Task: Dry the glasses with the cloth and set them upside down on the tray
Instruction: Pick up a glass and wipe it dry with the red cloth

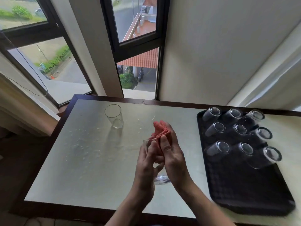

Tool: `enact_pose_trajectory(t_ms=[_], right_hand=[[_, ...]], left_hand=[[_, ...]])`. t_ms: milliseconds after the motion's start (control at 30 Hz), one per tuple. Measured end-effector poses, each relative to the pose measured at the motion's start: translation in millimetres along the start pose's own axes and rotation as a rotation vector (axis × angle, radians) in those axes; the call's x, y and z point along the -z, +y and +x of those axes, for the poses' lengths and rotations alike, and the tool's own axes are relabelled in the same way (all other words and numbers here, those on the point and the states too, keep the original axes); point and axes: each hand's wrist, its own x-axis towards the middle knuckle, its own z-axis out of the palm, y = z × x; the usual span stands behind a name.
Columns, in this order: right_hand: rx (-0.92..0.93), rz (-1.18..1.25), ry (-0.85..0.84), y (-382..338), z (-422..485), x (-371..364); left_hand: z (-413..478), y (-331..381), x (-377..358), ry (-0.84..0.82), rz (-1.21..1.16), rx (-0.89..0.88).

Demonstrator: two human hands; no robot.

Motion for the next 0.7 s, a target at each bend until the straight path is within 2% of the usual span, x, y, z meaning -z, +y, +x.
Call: enact_pose_trajectory(t_ms=[67, 167, 267, 400, 500, 633, 700], right_hand=[[0.049, -0.158, 0.038, 0, -18, -5], [0.137, -0.394, 0.023, 4, -45, -13], [0.176, -0.319, 0.027, 6, -33, -6], [-0.029, -0.025, 0.076, -5, -3, 9], [0.055, -0.072, 0.099, -9, -20, 1], [0.244, -0.361, 0.107, -2, -51, -9], [0.210, -0.264, 0.061, -9, -39, -1]], left_hand=[[5, 5, -2, 0.003, -0.027, -0.013], [11, 10, -2, 0.093, -0.086, -0.039], [8, 7, -3, 0.076, -0.057, -0.057], [-1, 6, -12, 0.007, -0.002, -0.011], [1, 9, -11, -0.010, -0.011, -0.007], [7, 12, -2, 0.091, -0.148, -0.004], [4, 11, -2, 0.089, -0.162, -0.013]])
